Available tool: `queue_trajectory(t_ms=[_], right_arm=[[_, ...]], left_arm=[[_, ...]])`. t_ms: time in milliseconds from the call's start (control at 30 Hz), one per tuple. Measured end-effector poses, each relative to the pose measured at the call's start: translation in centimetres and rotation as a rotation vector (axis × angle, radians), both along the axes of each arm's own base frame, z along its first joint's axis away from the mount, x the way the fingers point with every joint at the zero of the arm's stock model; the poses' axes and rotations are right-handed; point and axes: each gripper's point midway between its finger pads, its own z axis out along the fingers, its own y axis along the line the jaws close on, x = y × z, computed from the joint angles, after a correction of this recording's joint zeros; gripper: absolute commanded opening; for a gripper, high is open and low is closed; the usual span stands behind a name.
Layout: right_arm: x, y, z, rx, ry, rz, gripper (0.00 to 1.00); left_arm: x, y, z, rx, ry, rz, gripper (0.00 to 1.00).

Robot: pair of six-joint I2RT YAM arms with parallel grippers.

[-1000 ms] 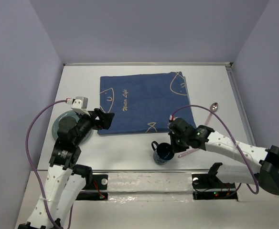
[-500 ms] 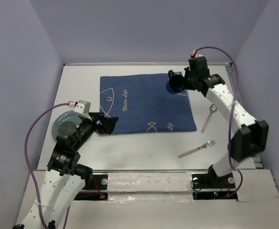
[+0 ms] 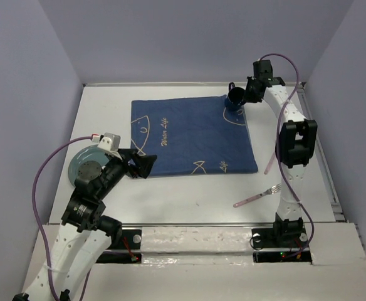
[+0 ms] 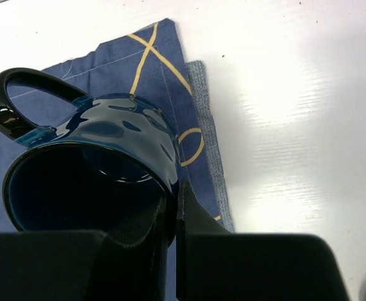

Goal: Set the dinner table for one person

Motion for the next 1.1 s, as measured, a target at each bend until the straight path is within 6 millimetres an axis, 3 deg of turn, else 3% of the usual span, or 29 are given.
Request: queue_trajectory(t_ms=[433,767,800,833,900,967,1100], right_arm=[[0.8,-0.3,-1.7,0.028,0.034,0.009,0.0],[1.2,-0.2,-4.5,0.03,0.077,0.008,0.01],[1.2,-0.2,-4.4,0.031,0.075,0.007,0.04],[1.2,-0.2,-4.4,0.032,0.075,0.004,0.24],[1.3,-0.2,-4.4,0.039,0.075,-0.006,0.49],[1.3,-0.2,-4.3,0.041,0.072,-0.006,0.56],[2.0,0.0,-3.0,0.05,0.035,-0.008,0.58]], left_arm=[[0.4,0.0,-0.6,0.01,0.022,0.01,0.99],[0.5,0.0,-0.7,0.011,0.026,0.012,0.99],[0.6,0.0,-0.7,0.012,0.028,0.012,0.99],[0.6,0.0,-0.8,0.013,0.031,0.012,0.99],[0.6,0.0,-0.9,0.014,0.033,0.012,0.99],[0.7,0.0,-0.9,0.015,0.036,0.013,0.99],[0.8,0.2,-1.0,0.016,0.036,0.023,0.99]])
